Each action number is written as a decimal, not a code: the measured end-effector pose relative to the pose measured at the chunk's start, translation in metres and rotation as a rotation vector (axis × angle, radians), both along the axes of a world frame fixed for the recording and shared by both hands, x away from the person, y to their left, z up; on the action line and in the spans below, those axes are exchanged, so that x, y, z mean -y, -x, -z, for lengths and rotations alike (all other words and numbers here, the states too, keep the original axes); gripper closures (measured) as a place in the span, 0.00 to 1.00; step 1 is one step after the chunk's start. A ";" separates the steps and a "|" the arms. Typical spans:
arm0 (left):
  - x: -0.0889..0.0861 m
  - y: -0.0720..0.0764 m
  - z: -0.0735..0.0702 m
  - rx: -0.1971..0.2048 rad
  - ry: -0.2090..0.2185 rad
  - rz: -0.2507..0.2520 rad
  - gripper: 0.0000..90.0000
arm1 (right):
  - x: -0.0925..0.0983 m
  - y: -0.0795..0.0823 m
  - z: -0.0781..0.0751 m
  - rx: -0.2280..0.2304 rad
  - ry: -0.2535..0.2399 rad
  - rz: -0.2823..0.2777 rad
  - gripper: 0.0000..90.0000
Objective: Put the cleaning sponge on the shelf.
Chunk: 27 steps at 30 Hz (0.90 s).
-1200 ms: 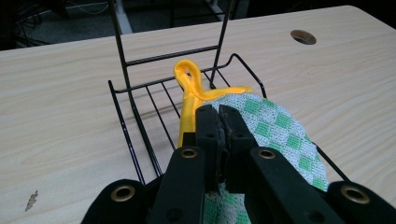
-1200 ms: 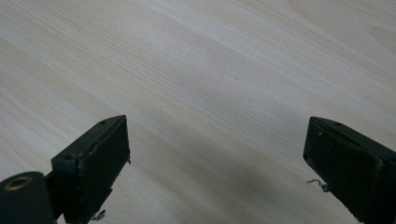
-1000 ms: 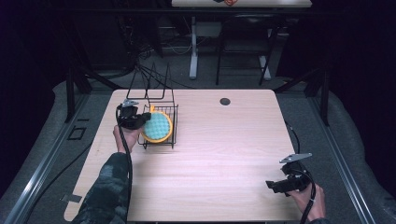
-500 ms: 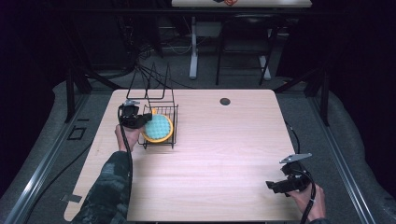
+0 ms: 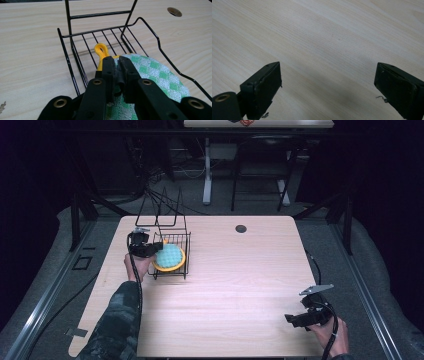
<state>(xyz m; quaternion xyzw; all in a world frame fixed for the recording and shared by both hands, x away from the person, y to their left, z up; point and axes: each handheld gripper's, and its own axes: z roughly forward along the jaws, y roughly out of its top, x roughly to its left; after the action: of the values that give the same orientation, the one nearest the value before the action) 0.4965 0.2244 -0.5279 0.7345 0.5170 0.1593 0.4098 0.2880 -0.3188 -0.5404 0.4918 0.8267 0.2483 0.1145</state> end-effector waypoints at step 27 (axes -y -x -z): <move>-0.010 0.007 -0.011 -0.029 -0.013 -0.026 0.21 | 0.004 0.003 -0.004 0.010 0.000 0.007 0.08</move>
<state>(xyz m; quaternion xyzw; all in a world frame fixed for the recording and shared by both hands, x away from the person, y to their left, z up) 0.4892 0.2340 -0.5169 0.7325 0.5313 0.1573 0.3955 0.2854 -0.3224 -0.5366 0.4935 0.8244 0.2504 0.1192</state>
